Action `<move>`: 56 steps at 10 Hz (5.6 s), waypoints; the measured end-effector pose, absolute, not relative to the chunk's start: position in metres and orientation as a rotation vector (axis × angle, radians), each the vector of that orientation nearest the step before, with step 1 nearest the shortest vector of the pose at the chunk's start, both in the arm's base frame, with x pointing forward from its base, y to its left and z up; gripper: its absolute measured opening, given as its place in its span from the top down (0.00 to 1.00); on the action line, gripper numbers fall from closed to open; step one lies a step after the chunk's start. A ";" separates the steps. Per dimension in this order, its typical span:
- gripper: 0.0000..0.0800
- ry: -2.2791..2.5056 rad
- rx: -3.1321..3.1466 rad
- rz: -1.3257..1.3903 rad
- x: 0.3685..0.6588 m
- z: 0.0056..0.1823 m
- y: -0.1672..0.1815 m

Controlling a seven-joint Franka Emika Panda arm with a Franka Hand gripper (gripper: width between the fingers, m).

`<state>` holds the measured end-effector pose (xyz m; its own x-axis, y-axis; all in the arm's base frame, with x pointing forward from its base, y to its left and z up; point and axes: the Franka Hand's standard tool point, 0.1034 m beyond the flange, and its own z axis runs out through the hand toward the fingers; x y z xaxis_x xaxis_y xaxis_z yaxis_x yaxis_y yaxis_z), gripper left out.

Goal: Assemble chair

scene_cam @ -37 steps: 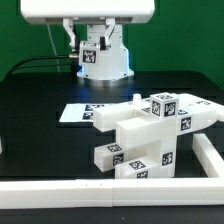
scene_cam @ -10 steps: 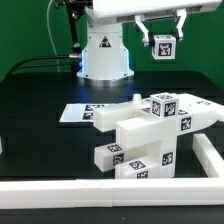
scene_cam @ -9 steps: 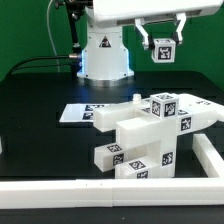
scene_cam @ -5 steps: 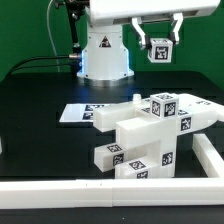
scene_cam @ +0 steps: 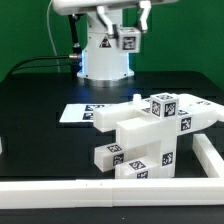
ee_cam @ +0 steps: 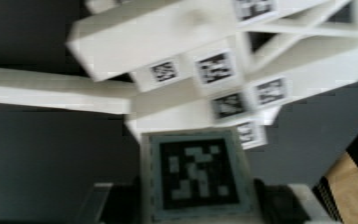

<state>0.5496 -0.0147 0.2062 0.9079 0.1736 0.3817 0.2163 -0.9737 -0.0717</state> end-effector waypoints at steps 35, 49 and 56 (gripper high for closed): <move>0.64 -0.167 -3.008 -0.708 0.542 0.132 0.017; 0.64 -0.074 -3.021 -0.739 0.537 0.121 0.019; 0.19 -0.020 -2.993 -0.652 0.534 0.118 0.026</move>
Offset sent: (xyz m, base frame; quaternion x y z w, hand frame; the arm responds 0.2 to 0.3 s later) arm -0.0277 0.0365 -0.0401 -0.0043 0.0546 0.0394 0.9977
